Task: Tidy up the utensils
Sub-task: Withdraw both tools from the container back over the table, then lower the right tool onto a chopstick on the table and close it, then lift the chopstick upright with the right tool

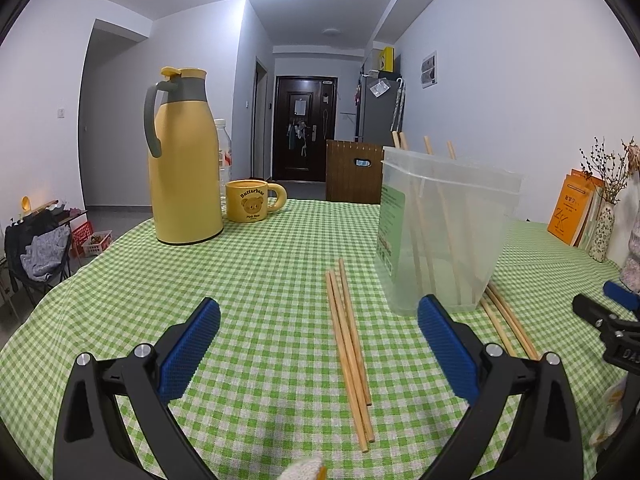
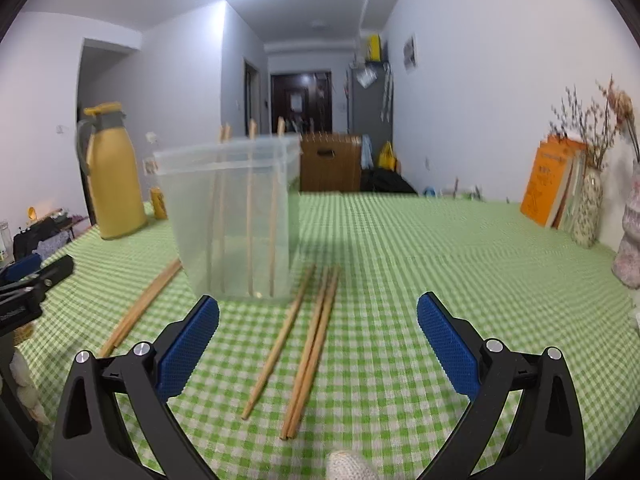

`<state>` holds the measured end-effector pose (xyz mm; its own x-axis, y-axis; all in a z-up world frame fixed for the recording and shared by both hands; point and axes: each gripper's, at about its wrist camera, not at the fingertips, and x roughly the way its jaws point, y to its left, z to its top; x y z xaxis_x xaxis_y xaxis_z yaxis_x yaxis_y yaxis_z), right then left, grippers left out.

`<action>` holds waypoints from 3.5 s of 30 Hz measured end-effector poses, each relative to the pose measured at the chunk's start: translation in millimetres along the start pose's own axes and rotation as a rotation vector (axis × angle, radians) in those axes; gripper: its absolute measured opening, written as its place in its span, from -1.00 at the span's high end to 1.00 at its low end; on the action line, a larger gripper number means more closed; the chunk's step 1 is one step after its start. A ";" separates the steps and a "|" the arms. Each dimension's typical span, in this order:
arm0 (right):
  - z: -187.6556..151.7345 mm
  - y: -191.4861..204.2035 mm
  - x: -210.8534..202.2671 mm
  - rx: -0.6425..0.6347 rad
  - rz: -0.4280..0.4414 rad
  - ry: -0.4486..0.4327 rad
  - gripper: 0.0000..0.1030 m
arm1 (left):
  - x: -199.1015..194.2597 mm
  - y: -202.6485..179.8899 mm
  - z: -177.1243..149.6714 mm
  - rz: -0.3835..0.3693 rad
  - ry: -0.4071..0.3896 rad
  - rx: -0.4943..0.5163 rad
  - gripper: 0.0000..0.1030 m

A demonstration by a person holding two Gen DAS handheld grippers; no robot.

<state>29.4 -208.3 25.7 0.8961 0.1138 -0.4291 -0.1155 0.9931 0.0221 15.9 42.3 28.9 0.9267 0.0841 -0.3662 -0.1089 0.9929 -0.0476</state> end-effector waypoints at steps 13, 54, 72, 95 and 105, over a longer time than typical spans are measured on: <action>13.9 -22.9 19.0 0.104 -0.037 0.167 -0.86 | -5.2 0.4 -0.6 -0.010 -0.022 -0.001 -0.86; 31.2 -26.6 138.1 0.148 0.078 0.582 0.70 | -9.3 0.7 -1.6 -0.020 -0.037 -0.010 -0.87; 21.9 0.0 164.4 0.037 -0.028 0.637 0.84 | -8.7 2.0 -1.3 -0.025 -0.035 -0.016 -0.87; 29.6 -19.9 20.6 0.029 -0.082 0.074 0.88 | -2.9 1.9 0.5 -0.017 -0.018 -0.012 -0.87; 0.3 -20.6 -19.7 -0.004 -0.126 -0.131 0.88 | -1.9 0.8 0.8 -0.013 -0.013 -0.004 -0.87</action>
<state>14.2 -231.0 34.0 0.9516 -0.0082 -0.3072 -0.0004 0.9996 -0.0278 14.3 43.0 30.2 0.9328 0.0727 -0.3530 -0.0985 0.9936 -0.0556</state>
